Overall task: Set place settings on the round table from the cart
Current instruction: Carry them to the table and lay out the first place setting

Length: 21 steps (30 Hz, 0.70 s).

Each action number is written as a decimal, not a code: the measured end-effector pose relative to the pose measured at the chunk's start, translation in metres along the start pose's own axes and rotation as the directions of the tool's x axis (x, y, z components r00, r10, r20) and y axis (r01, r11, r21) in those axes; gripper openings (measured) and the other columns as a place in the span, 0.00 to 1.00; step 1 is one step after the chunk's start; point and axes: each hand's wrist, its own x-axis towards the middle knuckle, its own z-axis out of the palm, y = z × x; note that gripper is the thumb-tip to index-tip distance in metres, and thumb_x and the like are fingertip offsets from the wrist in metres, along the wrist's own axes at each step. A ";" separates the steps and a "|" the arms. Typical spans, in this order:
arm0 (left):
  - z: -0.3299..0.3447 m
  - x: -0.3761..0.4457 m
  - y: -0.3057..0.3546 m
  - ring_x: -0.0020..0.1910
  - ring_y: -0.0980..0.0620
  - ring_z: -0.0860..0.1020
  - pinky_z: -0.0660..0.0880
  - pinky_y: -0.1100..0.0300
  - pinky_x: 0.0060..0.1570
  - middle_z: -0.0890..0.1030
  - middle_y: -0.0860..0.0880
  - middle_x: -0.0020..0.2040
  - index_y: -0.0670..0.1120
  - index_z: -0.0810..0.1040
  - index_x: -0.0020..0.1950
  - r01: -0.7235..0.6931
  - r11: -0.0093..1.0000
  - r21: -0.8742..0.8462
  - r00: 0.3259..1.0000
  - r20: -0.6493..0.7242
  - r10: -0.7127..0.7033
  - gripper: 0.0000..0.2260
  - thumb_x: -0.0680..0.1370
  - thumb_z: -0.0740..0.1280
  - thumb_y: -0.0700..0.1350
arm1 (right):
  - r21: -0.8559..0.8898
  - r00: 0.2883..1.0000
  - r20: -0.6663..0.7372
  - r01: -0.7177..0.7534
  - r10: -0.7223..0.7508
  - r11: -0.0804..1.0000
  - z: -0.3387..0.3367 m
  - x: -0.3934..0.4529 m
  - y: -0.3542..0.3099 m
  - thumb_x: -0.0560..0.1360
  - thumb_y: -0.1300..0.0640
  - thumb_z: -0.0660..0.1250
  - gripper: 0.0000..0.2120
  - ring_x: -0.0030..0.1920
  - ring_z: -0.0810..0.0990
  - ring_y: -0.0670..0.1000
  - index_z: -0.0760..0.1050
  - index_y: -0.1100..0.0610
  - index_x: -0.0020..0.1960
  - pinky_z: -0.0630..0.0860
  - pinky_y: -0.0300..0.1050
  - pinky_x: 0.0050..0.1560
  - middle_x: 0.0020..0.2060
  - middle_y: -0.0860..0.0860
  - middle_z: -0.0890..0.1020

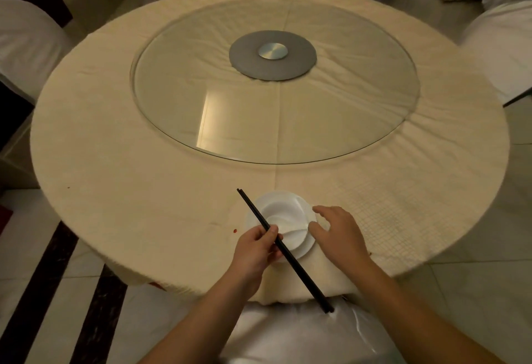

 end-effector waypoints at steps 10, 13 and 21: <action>0.052 0.012 0.005 0.40 0.52 0.78 0.78 0.60 0.42 0.80 0.49 0.36 0.41 0.80 0.45 -0.095 0.990 0.103 0.984 0.159 0.078 0.07 0.78 0.68 0.44 | 0.303 0.888 0.442 -0.283 0.129 0.910 -0.022 -0.068 0.028 0.75 0.44 0.68 0.16 0.31 0.77 0.41 0.82 0.56 0.41 0.70 0.34 0.34 0.33 0.50 0.83; 0.070 0.012 0.008 0.41 0.48 0.78 0.78 0.55 0.46 0.79 0.44 0.41 0.39 0.81 0.50 -0.142 0.978 0.155 0.969 0.223 0.105 0.10 0.77 0.70 0.46 | 0.413 0.884 0.445 -0.347 0.146 0.842 -0.021 -0.070 0.039 0.75 0.45 0.69 0.14 0.29 0.75 0.42 0.84 0.56 0.43 0.69 0.32 0.30 0.36 0.50 0.85; 0.044 0.020 0.002 0.43 0.50 0.82 0.80 0.56 0.43 0.81 0.52 0.46 0.55 0.79 0.50 -0.288 0.888 0.359 0.947 -0.032 0.320 0.05 0.80 0.63 0.46 | 0.542 0.809 0.416 -0.588 0.416 0.601 0.004 -0.046 0.077 0.78 0.55 0.67 0.11 0.23 0.70 0.44 0.82 0.62 0.44 0.66 0.36 0.22 0.34 0.54 0.83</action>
